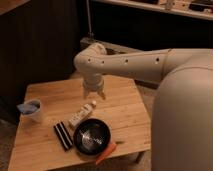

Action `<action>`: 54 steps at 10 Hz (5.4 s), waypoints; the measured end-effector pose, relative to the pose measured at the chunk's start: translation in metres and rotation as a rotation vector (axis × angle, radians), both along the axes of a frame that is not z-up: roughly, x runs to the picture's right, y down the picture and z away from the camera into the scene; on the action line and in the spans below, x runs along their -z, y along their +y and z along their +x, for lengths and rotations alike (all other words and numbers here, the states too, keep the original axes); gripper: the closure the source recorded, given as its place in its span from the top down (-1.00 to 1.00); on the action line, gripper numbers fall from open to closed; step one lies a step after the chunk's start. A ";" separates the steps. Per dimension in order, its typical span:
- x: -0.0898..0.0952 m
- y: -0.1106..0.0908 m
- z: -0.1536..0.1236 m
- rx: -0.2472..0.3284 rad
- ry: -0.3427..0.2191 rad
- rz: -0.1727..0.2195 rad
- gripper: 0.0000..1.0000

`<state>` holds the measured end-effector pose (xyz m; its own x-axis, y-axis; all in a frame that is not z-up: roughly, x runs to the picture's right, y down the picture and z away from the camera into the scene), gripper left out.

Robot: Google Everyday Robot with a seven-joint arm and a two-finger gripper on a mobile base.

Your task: Stand the bottle upright

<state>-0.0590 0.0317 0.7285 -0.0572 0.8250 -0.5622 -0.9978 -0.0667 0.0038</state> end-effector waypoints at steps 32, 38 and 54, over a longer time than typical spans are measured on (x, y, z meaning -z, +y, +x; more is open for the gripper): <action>-0.033 -0.031 0.036 -0.537 0.087 -0.035 0.30; -0.062 -0.035 0.015 -0.480 0.041 -0.162 0.30; -0.141 0.019 -0.009 -0.548 0.021 -0.399 0.30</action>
